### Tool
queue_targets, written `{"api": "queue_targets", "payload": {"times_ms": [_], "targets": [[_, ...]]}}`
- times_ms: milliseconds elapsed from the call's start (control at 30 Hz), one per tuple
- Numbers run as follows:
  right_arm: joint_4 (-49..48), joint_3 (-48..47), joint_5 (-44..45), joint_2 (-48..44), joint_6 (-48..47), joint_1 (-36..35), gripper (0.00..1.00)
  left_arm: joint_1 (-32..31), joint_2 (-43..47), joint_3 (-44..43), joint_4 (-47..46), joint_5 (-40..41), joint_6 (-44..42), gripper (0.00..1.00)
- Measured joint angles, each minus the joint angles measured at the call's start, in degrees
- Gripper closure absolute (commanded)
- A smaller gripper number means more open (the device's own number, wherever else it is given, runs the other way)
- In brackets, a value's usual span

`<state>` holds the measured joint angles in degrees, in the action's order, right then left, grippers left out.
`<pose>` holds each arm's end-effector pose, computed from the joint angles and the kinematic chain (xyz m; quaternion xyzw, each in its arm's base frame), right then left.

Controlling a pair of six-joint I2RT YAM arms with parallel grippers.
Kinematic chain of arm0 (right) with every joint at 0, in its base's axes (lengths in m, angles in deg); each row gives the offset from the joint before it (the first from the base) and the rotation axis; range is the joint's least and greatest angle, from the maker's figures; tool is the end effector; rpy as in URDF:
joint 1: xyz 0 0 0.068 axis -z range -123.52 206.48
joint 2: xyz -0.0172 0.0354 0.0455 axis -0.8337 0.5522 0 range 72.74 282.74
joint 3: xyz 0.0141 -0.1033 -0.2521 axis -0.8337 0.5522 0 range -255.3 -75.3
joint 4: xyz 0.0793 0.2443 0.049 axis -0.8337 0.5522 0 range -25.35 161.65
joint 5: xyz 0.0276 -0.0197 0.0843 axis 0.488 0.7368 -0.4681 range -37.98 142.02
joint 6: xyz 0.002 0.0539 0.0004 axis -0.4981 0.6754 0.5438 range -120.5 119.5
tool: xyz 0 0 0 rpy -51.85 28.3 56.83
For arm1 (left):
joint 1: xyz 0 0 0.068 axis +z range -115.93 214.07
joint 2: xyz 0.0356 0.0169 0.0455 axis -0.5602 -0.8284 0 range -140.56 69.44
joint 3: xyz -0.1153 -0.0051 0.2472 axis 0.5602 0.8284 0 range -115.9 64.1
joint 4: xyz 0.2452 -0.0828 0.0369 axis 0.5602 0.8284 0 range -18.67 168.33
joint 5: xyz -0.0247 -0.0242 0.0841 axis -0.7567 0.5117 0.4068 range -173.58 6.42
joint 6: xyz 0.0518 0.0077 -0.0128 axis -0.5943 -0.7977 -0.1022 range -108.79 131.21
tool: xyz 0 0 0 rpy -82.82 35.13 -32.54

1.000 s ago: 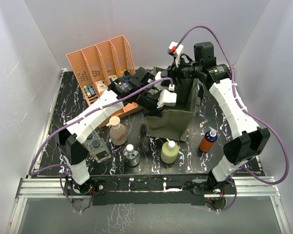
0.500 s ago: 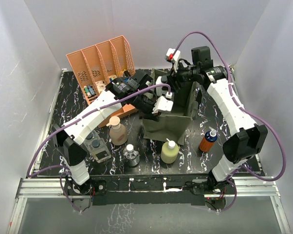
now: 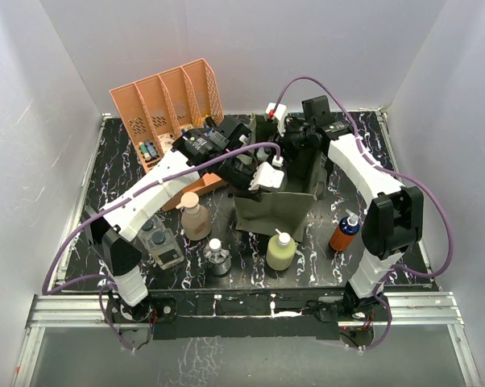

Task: Place the personal care products into the canvas bag
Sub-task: Place the care product in the canvas bag.

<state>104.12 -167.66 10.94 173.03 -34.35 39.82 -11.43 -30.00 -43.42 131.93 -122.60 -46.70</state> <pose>0.3634 0.1332 0.3247 -0.4875 0.7347 0.2723 0.3852 0.2359 -0.2721 0.3871 0.7670 0.4690 -0.2817 0.3353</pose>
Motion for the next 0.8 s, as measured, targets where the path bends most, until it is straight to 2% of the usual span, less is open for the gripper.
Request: {"api": "queue_targets", "payload": {"times_ms": [300,600,800], "targets": [[-12.0,6.9,5.7,0.0,-0.8,-0.2,0.92,0.0,2.4,4.2,0.3,0.0,-2.6,1.00],[-15.0,7.8,9.5,0.0,-2.3,-0.2,0.92,0.0,2.6,7.8,0.2,0.0,-5.7,0.99],[-14.4,8.7,5.2,-0.2,-3.8,-0.2,0.92,0.0,2.6,8.2,-0.2,0.0,-6.3,0.98]]}}
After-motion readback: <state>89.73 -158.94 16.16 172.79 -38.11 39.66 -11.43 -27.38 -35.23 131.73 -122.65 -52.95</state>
